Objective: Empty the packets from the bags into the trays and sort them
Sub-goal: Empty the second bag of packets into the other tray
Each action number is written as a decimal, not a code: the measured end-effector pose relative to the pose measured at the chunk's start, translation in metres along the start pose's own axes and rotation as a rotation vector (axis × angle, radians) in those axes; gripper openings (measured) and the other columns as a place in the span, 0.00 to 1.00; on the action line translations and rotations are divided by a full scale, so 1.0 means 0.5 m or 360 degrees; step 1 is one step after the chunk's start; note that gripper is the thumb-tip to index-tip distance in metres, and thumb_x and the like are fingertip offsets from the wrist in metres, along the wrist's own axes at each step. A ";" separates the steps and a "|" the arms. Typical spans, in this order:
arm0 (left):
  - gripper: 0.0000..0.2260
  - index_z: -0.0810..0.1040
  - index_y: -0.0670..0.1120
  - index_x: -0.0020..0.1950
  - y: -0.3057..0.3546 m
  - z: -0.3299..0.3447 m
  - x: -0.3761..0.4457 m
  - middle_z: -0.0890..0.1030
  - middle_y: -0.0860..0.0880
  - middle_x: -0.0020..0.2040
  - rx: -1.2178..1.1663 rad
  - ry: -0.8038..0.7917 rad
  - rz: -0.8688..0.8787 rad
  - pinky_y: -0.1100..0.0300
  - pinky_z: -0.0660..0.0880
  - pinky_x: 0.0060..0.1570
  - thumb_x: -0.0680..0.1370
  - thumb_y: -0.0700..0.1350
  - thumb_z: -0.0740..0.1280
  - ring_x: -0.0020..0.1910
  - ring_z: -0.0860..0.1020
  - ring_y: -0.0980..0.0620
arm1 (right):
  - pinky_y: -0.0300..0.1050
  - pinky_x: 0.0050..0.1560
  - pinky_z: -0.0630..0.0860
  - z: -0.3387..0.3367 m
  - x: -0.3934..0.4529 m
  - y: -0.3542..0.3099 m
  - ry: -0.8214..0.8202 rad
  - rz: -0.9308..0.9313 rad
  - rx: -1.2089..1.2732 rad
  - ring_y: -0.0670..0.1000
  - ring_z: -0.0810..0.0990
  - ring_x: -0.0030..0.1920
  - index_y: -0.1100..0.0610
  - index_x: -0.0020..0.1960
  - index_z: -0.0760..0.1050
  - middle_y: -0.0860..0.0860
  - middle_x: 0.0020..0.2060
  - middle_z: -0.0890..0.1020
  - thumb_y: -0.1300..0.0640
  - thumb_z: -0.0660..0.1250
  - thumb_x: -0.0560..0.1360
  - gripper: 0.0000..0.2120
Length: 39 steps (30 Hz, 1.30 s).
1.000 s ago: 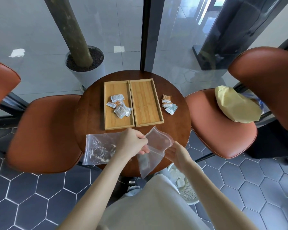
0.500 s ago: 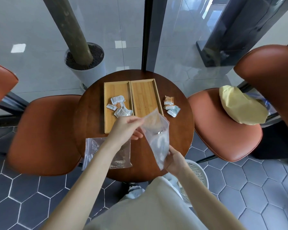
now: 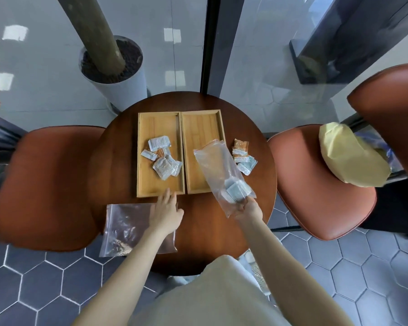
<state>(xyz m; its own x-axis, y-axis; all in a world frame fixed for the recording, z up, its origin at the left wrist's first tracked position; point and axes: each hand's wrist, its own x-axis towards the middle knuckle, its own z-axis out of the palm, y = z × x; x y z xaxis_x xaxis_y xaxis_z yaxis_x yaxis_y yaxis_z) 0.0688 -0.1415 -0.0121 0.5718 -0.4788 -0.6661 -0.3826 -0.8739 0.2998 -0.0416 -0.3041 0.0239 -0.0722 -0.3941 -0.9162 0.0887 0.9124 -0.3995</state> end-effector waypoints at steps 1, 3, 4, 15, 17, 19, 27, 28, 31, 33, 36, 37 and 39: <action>0.27 0.47 0.45 0.76 -0.005 0.009 0.006 0.45 0.45 0.78 0.0095 -0.0035 -0.0005 0.43 0.52 0.74 0.79 0.48 0.53 0.76 0.45 0.45 | 0.40 0.53 0.76 0.008 -0.003 -0.001 -0.0082 -0.0035 -0.0040 0.57 0.78 0.57 0.64 0.63 0.71 0.52 0.44 0.79 0.64 0.60 0.77 0.15; 0.29 0.44 0.45 0.76 -0.007 0.022 0.008 0.42 0.45 0.78 0.0174 -0.0078 -0.0019 0.43 0.50 0.73 0.79 0.49 0.53 0.76 0.42 0.46 | 0.34 0.40 0.76 0.030 -0.005 -0.009 -0.0232 0.0037 0.0112 0.52 0.80 0.43 0.61 0.59 0.72 0.48 0.37 0.73 0.61 0.56 0.80 0.11; 0.29 0.43 0.45 0.76 -0.006 0.027 0.007 0.42 0.45 0.78 0.0195 -0.0085 -0.0019 0.43 0.50 0.73 0.79 0.49 0.53 0.76 0.42 0.45 | 0.32 0.38 0.77 0.037 -0.003 -0.013 -0.0271 0.0058 0.0113 0.48 0.79 0.37 0.59 0.56 0.73 0.48 0.37 0.72 0.61 0.55 0.80 0.10; 0.32 0.43 0.45 0.76 -0.012 0.032 0.007 0.42 0.47 0.78 0.0288 -0.0038 0.0032 0.42 0.53 0.72 0.79 0.50 0.57 0.76 0.43 0.46 | 0.56 0.52 0.75 0.125 -0.087 -0.057 -0.0525 0.0038 0.0192 0.57 0.78 0.52 0.61 0.52 0.75 0.56 0.48 0.79 0.61 0.61 0.78 0.06; 0.32 0.44 0.45 0.76 -0.009 0.032 0.006 0.44 0.47 0.78 0.0282 -0.0014 0.0050 0.41 0.53 0.72 0.79 0.50 0.58 0.77 0.45 0.46 | 0.56 0.50 0.76 0.130 -0.107 -0.060 -0.0602 0.0051 0.0202 0.58 0.79 0.50 0.62 0.53 0.74 0.57 0.49 0.80 0.61 0.62 0.78 0.06; 0.31 0.45 0.45 0.76 -0.005 0.033 0.004 0.44 0.48 0.78 0.0260 0.0007 0.0051 0.40 0.54 0.72 0.78 0.50 0.58 0.77 0.45 0.46 | 0.55 0.47 0.78 0.131 -0.124 -0.062 -0.0672 0.0040 0.0200 0.58 0.80 0.46 0.62 0.55 0.74 0.57 0.46 0.80 0.62 0.63 0.77 0.08; 0.31 0.49 0.45 0.76 -0.015 0.021 0.005 0.46 0.49 0.78 0.0153 -0.0046 0.0093 0.39 0.53 0.71 0.77 0.48 0.60 0.77 0.46 0.47 | 0.56 0.53 0.76 0.103 -0.162 -0.073 -0.0743 0.0006 0.0117 0.58 0.80 0.45 0.64 0.60 0.74 0.59 0.47 0.79 0.63 0.63 0.77 0.12; 0.30 0.49 0.45 0.76 -0.015 0.017 0.004 0.46 0.49 0.78 0.0084 -0.0068 0.0096 0.40 0.53 0.71 0.77 0.48 0.60 0.77 0.46 0.48 | 0.56 0.53 0.76 0.098 -0.171 -0.075 -0.0749 0.0013 0.0109 0.58 0.80 0.44 0.64 0.60 0.74 0.59 0.48 0.79 0.63 0.63 0.77 0.12; 0.26 0.55 0.46 0.75 -0.014 -0.001 -0.001 0.49 0.49 0.78 -0.0442 -0.0094 0.0052 0.46 0.56 0.72 0.78 0.45 0.58 0.76 0.51 0.48 | 0.54 0.45 0.78 0.072 -0.197 -0.074 -0.0778 0.0019 0.0066 0.58 0.80 0.44 0.63 0.61 0.73 0.59 0.51 0.79 0.63 0.62 0.77 0.13; 0.22 0.62 0.47 0.73 -0.015 -0.012 -0.008 0.55 0.49 0.77 -0.0841 -0.0034 0.0009 0.49 0.59 0.70 0.79 0.44 0.57 0.75 0.57 0.48 | 0.52 0.36 0.81 0.047 -0.212 -0.072 -0.0829 0.0013 0.0057 0.58 0.82 0.42 0.62 0.60 0.74 0.58 0.49 0.80 0.63 0.62 0.77 0.12; 0.17 0.68 0.43 0.68 -0.016 -0.028 -0.023 0.68 0.43 0.71 -0.1453 0.0021 -0.0134 0.51 0.62 0.69 0.80 0.44 0.55 0.70 0.66 0.47 | 0.49 0.30 0.82 0.005 -0.221 -0.066 -0.0911 0.0039 0.0085 0.56 0.85 0.34 0.63 0.54 0.76 0.57 0.41 0.82 0.63 0.63 0.77 0.08; 0.17 0.69 0.41 0.67 -0.017 -0.031 -0.029 0.71 0.42 0.69 -0.1732 -0.0028 -0.0220 0.50 0.63 0.68 0.80 0.45 0.54 0.68 0.69 0.46 | 0.49 0.31 0.83 -0.010 -0.218 -0.061 -0.0928 0.0039 0.0059 0.55 0.86 0.33 0.64 0.52 0.77 0.57 0.39 0.83 0.63 0.62 0.76 0.07; 0.22 0.70 0.39 0.65 -0.021 -0.038 -0.042 0.75 0.41 0.64 -0.2276 -0.0205 -0.0354 0.49 0.66 0.67 0.81 0.53 0.51 0.63 0.73 0.44 | 0.48 0.34 0.83 -0.037 -0.207 -0.046 -0.0959 0.0023 -0.0084 0.52 0.85 0.32 0.63 0.50 0.77 0.55 0.34 0.84 0.62 0.61 0.77 0.07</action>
<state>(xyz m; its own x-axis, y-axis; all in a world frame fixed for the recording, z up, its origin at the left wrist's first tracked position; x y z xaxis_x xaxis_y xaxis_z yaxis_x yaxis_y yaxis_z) 0.0743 -0.1239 0.0118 0.4246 -0.3815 -0.8211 0.7840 -0.2987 0.5442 -0.0546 -0.2822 0.1287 0.5052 -0.3605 -0.7841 0.0349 0.9164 -0.3988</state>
